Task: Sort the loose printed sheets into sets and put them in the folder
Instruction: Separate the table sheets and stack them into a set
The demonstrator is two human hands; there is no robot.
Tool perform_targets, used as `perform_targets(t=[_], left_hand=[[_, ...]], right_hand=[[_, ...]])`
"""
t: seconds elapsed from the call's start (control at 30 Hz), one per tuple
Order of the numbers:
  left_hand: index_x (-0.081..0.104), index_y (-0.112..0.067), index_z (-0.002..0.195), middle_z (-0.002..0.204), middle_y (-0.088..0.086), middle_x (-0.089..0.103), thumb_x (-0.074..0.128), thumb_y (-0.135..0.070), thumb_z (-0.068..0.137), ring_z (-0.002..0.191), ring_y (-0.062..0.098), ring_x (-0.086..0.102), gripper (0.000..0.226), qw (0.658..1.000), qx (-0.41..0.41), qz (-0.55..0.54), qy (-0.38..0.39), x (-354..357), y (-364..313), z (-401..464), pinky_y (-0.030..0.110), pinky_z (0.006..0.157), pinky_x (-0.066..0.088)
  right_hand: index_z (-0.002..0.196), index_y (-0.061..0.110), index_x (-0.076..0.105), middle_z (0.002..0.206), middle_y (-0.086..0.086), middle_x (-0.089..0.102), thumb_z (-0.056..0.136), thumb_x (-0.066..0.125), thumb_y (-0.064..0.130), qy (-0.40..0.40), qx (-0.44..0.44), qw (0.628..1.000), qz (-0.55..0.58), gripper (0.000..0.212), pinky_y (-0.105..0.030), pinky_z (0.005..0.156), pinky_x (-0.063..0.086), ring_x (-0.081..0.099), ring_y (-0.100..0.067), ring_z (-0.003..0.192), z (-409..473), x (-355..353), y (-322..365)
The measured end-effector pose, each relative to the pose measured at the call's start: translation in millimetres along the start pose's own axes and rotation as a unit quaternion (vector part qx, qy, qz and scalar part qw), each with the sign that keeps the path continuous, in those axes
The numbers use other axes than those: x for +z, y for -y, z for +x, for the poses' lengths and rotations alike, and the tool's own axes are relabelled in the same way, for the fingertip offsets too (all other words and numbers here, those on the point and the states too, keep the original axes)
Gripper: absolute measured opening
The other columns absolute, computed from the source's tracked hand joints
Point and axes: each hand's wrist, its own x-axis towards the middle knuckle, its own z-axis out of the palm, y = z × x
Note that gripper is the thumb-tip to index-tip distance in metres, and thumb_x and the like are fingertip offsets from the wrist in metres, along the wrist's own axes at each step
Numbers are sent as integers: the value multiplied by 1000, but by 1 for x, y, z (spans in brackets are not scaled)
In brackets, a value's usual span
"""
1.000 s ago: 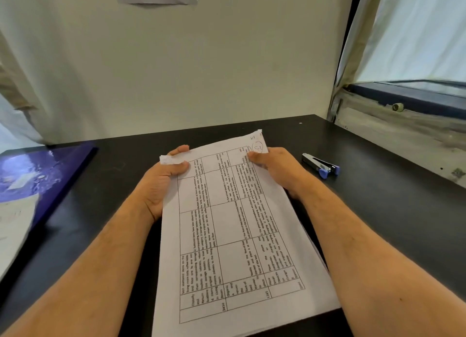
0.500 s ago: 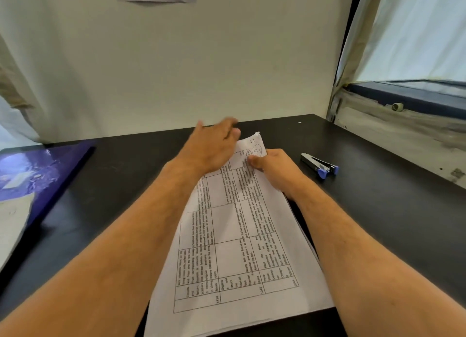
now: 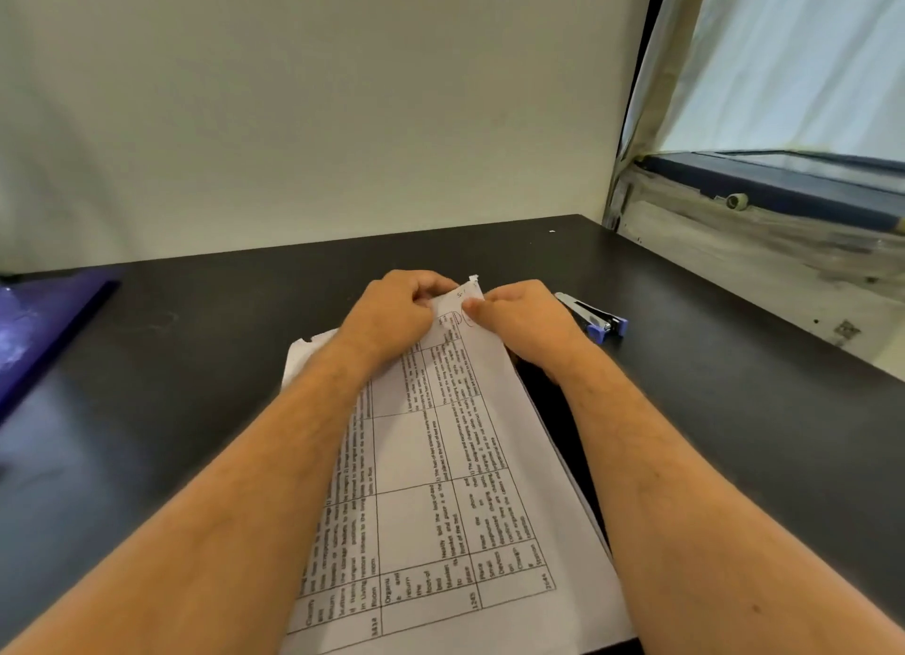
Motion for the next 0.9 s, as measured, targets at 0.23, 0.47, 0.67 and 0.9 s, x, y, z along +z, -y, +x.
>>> perform_targets(t=[0.23, 0.47, 0.67, 0.9], left_hand=[[55, -37, 106, 115, -6, 62, 45, -14, 103, 88, 14, 68, 25, 997, 8, 77, -2, 6, 5, -4, 31, 79, 60], [52, -45, 110, 113, -11, 59, 43, -16, 105, 89, 12, 66, 30, 996, 17, 91, -7, 12, 2, -8, 40, 94, 56], [52, -46, 109, 116, -11, 61, 43, -17, 105, 89, 11, 65, 31, 996, 2, 86, -5, 14, 4, -7, 42, 99, 53], [51, -48, 106, 116, -13, 58, 42, -15, 105, 91, 10, 62, 34, 996, -1, 84, -12, 14, 2, -8, 46, 105, 47]], right_hand=[[119, 21, 68, 118, -3, 67, 92, 62, 22, -181, -13, 950, -252, 27, -38, 97, 50, 58, -22, 112, 1, -27, -14], [118, 15, 65, 120, -12, 60, 92, 63, 23, -178, 56, 930, -317, 27, -40, 88, 45, 45, -33, 118, 9, -25, -22], [116, 13, 62, 118, -14, 60, 91, 65, 30, -164, 91, 925, -331, 30, -45, 93, 46, 45, -33, 118, 8, -27, -18], [108, 21, 73, 94, -1, 69, 88, 72, 34, -165, 58, 962, -212, 23, -34, 73, 54, 61, -16, 86, 16, -13, -17]])
